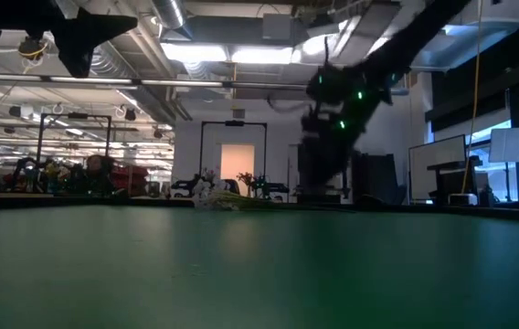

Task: Sort flowers into vase by color
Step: Put the white flowers into the blue vase

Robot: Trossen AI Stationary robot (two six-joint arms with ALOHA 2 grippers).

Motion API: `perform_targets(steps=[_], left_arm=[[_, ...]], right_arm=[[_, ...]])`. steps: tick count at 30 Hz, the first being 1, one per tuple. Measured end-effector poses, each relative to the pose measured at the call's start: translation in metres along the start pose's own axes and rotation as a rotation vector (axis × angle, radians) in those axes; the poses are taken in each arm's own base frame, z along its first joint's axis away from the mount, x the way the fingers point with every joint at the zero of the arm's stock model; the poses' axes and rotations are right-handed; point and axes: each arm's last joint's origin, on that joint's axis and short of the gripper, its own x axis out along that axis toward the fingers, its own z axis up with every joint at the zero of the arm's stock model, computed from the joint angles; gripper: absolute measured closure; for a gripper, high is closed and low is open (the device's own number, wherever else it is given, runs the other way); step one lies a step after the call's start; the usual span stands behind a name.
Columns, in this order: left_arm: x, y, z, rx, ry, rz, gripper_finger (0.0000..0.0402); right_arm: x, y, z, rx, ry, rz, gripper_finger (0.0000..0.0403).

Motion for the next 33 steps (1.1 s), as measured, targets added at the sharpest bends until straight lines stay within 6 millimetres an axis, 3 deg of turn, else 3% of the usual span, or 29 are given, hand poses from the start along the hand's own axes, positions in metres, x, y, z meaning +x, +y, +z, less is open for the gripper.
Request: perform_targets(steps=[3, 7, 12, 18, 20, 26, 33], left_arm=[[0.001, 0.0, -0.002, -0.001, 0.009, -0.005, 0.0195], [0.002, 0.0, -0.004, -0.001, 0.02, 0.002, 0.0195], [0.003, -0.001, -0.008, -0.004, 0.033, 0.006, 0.0195], [0.004, -0.001, -0.011, -0.011, 0.047, 0.009, 0.0195], [0.004, -0.001, -0.011, -0.015, 0.045, 0.008, 0.0195], [0.004, -0.001, -0.011, -0.013, 0.046, 0.009, 0.0195], [0.004, -0.001, -0.012, -0.024, 0.053, 0.011, 0.0195]], right_arm=[[0.022, -0.012, -0.011, -0.011, 0.062, -0.004, 0.0193], [0.043, -0.016, -0.018, -0.023, 0.074, -0.016, 0.0215], [0.054, -0.016, -0.02, -0.027, 0.066, -0.107, 0.0279], [0.052, -0.014, -0.015, 0.005, 0.064, -0.02, 0.0384], [0.047, -0.013, -0.01, 0.028, 0.064, 0.021, 0.0394], [0.028, -0.021, 0.02, 0.062, -0.045, -0.05, 0.0335], [0.047, -0.048, 0.008, 0.089, 0.046, -0.066, 0.0233]])
